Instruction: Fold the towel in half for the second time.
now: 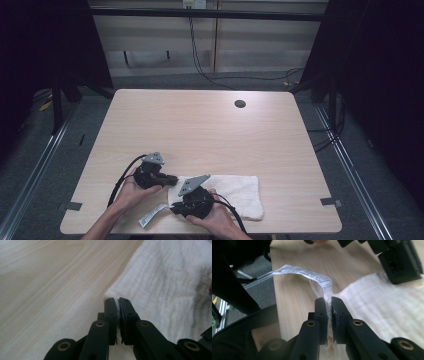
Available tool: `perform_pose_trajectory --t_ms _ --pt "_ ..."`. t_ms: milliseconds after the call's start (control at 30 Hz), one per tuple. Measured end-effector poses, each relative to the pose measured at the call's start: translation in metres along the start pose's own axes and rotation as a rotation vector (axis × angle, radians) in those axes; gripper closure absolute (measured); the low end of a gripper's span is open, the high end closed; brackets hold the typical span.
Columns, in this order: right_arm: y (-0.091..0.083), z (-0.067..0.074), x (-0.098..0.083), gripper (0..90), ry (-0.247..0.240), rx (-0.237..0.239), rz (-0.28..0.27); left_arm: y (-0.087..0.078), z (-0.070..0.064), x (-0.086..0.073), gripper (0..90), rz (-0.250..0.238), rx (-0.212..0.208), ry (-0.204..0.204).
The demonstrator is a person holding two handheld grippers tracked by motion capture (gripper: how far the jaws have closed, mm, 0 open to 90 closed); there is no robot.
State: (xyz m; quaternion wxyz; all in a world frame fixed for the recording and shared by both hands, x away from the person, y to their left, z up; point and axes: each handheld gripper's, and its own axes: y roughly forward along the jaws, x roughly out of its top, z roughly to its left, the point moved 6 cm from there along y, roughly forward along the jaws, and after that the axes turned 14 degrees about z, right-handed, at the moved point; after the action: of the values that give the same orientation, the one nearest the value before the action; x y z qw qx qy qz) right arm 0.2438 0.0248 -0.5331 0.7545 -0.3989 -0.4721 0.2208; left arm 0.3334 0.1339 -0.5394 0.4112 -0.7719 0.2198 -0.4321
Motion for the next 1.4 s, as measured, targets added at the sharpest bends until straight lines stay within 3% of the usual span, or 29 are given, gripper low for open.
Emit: perform_pose_trajectory --t_ms 233,367,533,867,1400 --pt "-0.012 0.003 0.005 84.6 0.005 0.026 -0.034 -0.010 -0.001 0.006 85.4 -0.059 -0.047 -0.030" --pt "-0.012 0.007 0.006 84.6 0.002 0.042 -0.040 -0.015 -0.004 0.014 85.4 -0.081 -0.050 -0.013" --pt "-0.014 0.008 0.008 84.7 0.009 0.046 -0.048 -0.020 -0.002 0.015 85.4 -0.103 -0.058 -0.025" --pt "-0.026 0.009 0.030 84.7 0.007 0.044 -0.106 -0.044 0.011 0.011 85.4 -0.164 -0.047 -0.071" --pt "-0.020 0.019 0.066 84.9 -0.037 0.067 -0.133 -0.082 0.022 -0.003 85.3 -0.213 -0.003 -0.107"
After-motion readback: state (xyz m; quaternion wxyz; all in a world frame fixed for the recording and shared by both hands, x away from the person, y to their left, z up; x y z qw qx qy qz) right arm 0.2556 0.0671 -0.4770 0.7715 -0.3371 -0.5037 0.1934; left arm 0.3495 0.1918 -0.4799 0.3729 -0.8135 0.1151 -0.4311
